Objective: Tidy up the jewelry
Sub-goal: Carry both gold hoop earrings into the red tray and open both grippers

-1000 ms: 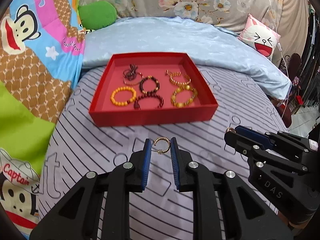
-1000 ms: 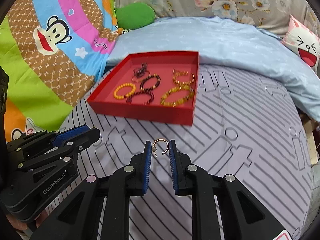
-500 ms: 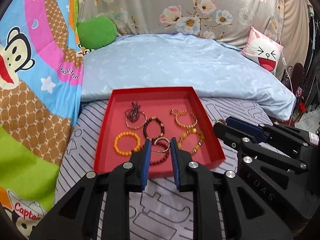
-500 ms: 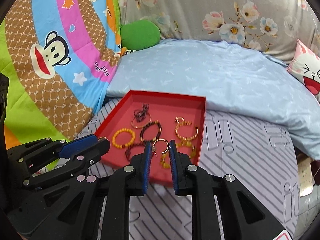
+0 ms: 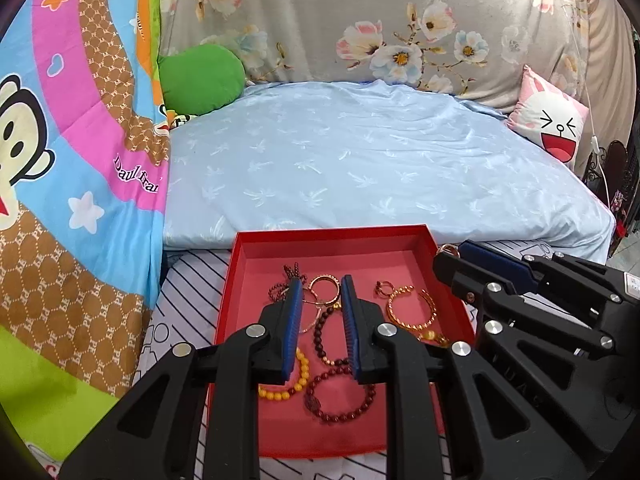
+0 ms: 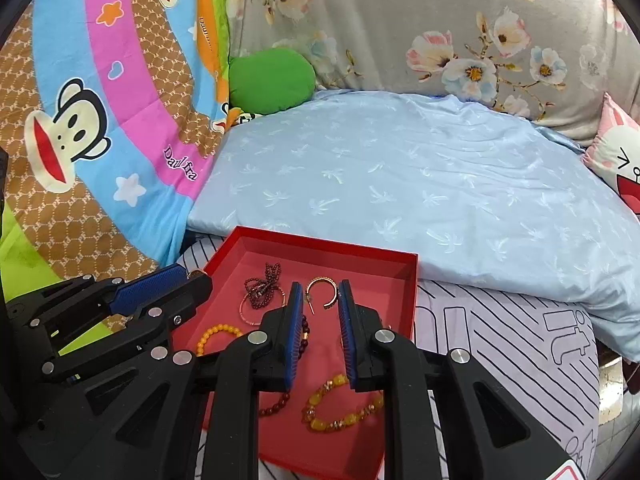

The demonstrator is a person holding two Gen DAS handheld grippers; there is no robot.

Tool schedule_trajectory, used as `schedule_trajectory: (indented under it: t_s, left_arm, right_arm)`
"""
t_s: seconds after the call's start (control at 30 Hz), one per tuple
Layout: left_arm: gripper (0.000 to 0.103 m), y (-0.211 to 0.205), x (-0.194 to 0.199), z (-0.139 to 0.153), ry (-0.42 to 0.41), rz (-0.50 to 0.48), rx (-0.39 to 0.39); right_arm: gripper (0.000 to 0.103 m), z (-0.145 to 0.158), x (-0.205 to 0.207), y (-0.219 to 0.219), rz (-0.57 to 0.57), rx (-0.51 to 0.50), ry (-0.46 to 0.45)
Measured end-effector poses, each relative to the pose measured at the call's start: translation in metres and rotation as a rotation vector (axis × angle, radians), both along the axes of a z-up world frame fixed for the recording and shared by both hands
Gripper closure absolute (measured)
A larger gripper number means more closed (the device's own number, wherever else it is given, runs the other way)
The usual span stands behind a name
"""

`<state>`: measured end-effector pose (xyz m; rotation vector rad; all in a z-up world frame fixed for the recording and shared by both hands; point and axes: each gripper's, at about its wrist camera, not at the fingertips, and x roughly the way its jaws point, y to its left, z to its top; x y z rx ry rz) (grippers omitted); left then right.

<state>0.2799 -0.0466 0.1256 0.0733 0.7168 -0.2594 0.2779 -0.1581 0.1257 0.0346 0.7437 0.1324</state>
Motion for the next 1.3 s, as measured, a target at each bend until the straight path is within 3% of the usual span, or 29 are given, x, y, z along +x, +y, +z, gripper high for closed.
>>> schedule_trajectory:
  t_s: [0.57,0.93,1.03,1.3]
  left_arm:
    - [0.084,-0.009,0.052,-0.047,0.097,0.005,0.016]
    - [0.083,-0.006,0.063,-0.058,0.114,0.023,0.028]
    - [0.074,-0.006,0.063,-0.058,0.113,0.038,0.034]
    - [0.071,-0.005,0.057,-0.054,0.102,0.045,0.042]
  right_arm:
    - [0.086,-0.053,0.051,-0.007,-0.021,0.039,0.122]
    - [0.083,-0.061,0.057,-0.005,-0.029,0.032,0.13]
    - [0.079,-0.06,0.056,-0.005,-0.033,0.027,0.128]
    - [0.079,-0.053,0.05,-0.004,-0.04,0.004,0.114]
